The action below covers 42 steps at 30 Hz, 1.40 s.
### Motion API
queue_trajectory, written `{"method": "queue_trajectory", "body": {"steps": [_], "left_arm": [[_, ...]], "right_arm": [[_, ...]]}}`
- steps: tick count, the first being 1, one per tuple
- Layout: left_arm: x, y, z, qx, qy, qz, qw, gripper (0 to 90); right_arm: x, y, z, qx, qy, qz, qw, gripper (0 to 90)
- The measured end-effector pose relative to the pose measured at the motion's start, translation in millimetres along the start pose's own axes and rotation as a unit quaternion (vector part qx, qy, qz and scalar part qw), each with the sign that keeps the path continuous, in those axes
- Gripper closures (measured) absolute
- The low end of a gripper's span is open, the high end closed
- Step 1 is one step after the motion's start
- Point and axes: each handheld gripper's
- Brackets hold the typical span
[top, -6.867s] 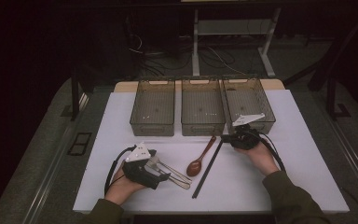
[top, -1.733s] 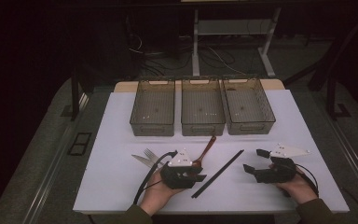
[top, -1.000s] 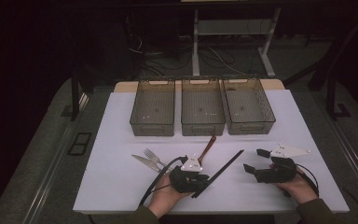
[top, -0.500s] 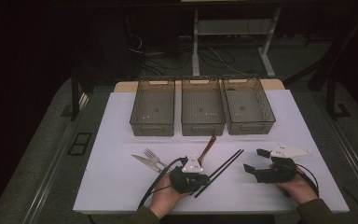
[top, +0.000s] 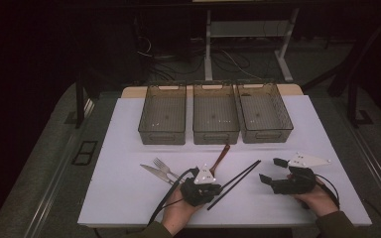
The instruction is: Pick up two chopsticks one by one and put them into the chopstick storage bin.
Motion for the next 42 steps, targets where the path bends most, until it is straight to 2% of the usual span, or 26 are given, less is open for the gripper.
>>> {"method": "queue_trajectory", "body": {"steps": [6, 7, 12, 15, 17, 20, 23, 30, 40, 42], "left_arm": [[-0.4, -0.5, -1.4, 0.009, -0.01, -0.001, 0.9999, 84.8], [-0.5, -0.1, -1.6, 0.008, -0.016, -0.004, 0.9998, 84.9], [0.7, -1.6, -0.8, 0.007, -0.013, -0.005, 0.9999, 85.0], [2.2, -3.9, -0.9, 0.008, -0.023, -0.012, 0.9996, 85.0], [3.2, -5.9, 1.5, 0.006, -0.024, -0.013, 0.9996, 84.9], [4.9, -9.2, 4.1, 0.001, -0.04, -0.026, 0.9989, 85.0], [7.5, -13.4, 5.7, -0.002, -0.046, -0.033, 0.9984, 85.0], [12.5, -21.8, 10.4, -0.005, -0.049, -0.038, 0.9981, 85.0], [13.8, -37.2, 27.2, -0.014, -0.058, -0.045, 0.9972, 85.0], [14.5, -40.6, 30.4, -0.013, -0.06, -0.048, 0.9969, 85.0]], "right_arm": [[0.2, 0.3, 0.3, 0.002, -0.002, 0.0, 1.0, 16.3], [0.3, 0.2, 0.4, 0.002, -0.001, 0.0, 1.0, 16.3], [0.4, -0.7, -0.3, 0.001, -0.001, -0.002, 1.0, 16.3], [0.5, -1.0, -0.5, 0.001, -0.002, -0.002, 1.0, 16.3], [0.8, -1.2, -0.2, 0.001, 0.0, -0.004, 1.0, 16.3], [0.8, -1.3, 0.0, 0.001, 0.0, -0.004, 1.0, 16.3], [1.1, -1.5, -0.1, 0.001, 0.0, -0.005, 1.0, 16.3], [1.3, -2.6, -0.6, 0.0, 0.001, -0.009, 1.0, 16.3], [2.0, -2.7, 0.2, 0.004, 0.005, -0.013, 0.9999, 16.0], [2.1, -3.0, 0.6, 0.002, 0.006, -0.012, 0.9999, 13.2]]}}
Point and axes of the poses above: each handheld gripper's, and its own axes: y roughly forward along the jaws, x roughly out of its top, z roughly to its left, and after that the axes turned 8 degrees about x, right-handed
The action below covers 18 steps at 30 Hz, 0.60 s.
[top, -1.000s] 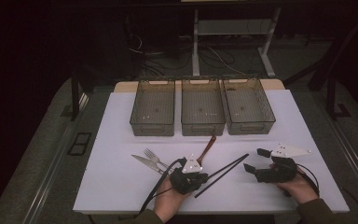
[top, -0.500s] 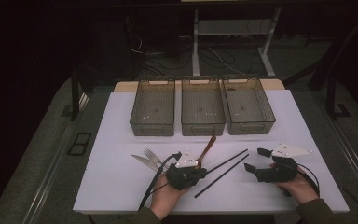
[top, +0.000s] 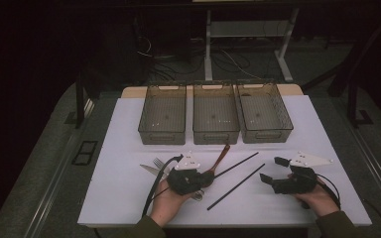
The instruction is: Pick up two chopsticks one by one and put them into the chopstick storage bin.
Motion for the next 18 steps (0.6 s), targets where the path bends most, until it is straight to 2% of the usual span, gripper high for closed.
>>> {"method": "queue_trajectory", "body": {"steps": [5, 11, 18], "left_arm": [[2.5, -9.6, 9.5, 0.002, -0.003, -0.008, 1.0, 85.0], [7.4, -18.2, 15.8, 0.003, 0.007, -0.009, 0.9999, 85.0], [14.8, -34.0, 30.6, 0.008, 0.006, -0.027, 0.9996, 84.9]], "right_arm": [[1.1, -1.6, 2.0, -0.005, 0.001, -0.013, 0.9999, 10.9], [0.7, -1.2, 4.8, -0.015, -0.002, -0.01, 0.9998, 10.9], [-5.1, -1.8, 3.4, -0.017, -0.006, -0.008, 0.9998, 10.9]]}}
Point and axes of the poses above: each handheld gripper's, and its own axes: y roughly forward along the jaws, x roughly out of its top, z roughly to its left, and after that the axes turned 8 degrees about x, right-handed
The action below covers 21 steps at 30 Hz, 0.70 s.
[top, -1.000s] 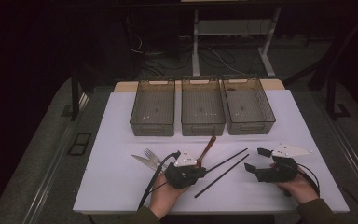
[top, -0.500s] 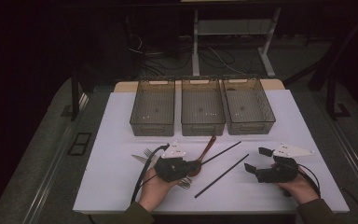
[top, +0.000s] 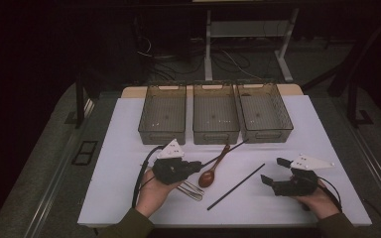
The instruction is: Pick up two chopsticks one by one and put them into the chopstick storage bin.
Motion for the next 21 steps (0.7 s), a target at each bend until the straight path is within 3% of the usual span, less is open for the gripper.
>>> {"method": "queue_trajectory", "body": {"steps": [12, 21], "left_arm": [[17.8, -13.0, 24.8, 0.01, 0.007, -0.016, 0.9998, 85.0], [40.2, -19.0, 45.1, 0.027, 0.017, -0.023, 0.9992, 84.9]], "right_arm": [[-2.6, 2.8, -0.9, 0.011, 0.001, 0.005, 0.9999, 10.9], [-3.1, 2.0, -2.3, 0.014, 0.006, 0.002, 0.9999, 10.9]]}}
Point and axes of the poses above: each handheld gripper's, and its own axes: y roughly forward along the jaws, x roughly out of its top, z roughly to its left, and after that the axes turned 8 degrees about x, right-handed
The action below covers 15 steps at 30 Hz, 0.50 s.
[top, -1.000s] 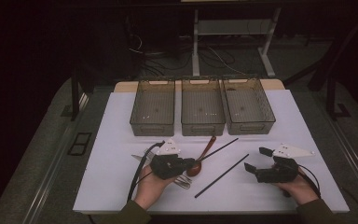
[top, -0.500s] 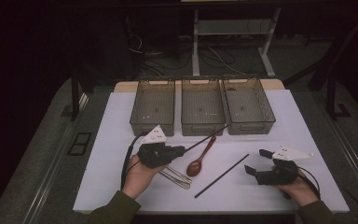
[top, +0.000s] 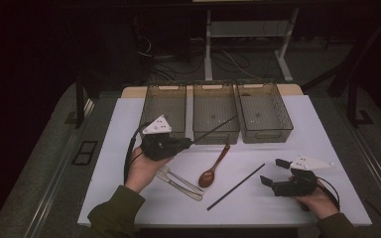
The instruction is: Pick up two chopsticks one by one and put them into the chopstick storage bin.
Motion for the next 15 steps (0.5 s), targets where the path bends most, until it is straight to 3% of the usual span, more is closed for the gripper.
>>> {"method": "queue_trajectory", "body": {"steps": [9, 15], "left_arm": [[19.5, 0.1, 21.7, 0.013, 0.009, -0.001, 0.9999, 84.9], [26.7, 3.6, 38.2, 0.032, 0.005, 0.005, 0.9995, 84.9]], "right_arm": [[-0.3, -0.3, 0.5, 0.0, 0.005, -0.001, 1.0, 10.9], [-0.5, -0.4, 0.4, -0.001, 0.005, -0.001, 1.0, 11.0]]}}
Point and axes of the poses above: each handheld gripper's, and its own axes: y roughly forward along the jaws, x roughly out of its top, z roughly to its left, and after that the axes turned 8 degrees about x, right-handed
